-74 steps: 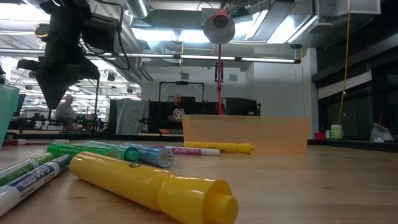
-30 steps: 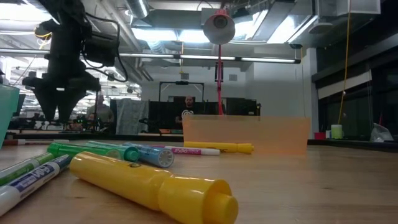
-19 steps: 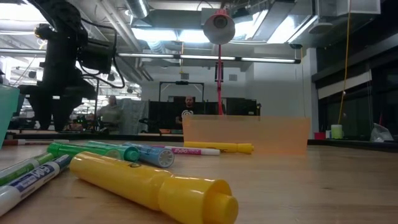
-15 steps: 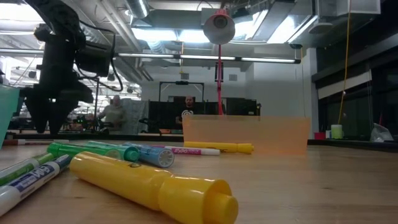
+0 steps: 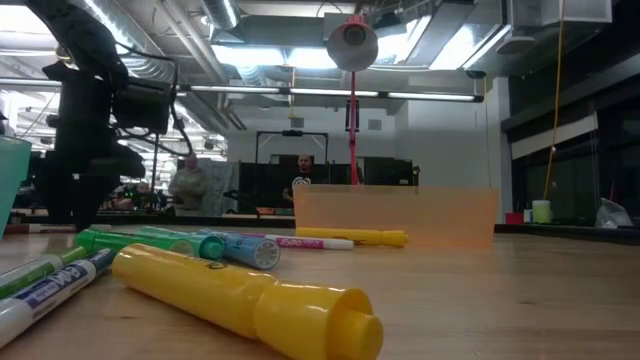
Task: Pick & Place Markers
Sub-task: Put the brown marker pen into the orange bin, then put the light blue marker pen into the orange bin
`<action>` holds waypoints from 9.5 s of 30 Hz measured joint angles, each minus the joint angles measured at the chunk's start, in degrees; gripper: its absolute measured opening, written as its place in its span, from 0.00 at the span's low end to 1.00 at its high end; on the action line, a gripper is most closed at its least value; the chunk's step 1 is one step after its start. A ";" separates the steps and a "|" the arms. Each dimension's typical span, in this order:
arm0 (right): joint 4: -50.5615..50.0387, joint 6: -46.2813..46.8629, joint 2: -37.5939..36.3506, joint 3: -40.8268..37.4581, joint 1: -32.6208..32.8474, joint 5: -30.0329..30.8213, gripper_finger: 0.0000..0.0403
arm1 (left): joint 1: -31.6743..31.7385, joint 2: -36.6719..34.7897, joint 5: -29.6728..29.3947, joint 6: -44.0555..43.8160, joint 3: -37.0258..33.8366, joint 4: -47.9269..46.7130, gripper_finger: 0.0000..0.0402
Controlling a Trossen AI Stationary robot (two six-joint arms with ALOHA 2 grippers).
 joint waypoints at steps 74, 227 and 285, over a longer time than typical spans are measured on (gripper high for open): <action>4.79 -2.64 0.02 0.00 -0.01 0.02 0.06 | -8.88 0.17 2.25 5.88 17.17 39.22 0.06; 3.83 -3.85 -0.11 0.02 -0.01 0.46 0.05 | -35.93 23.43 0.44 7.17 50.16 -2.54 0.37; -21.18 1.71 -9.09 0.00 -0.01 5.05 0.04 | -34.47 33.20 -0.38 0.00 47.47 -7.37 0.46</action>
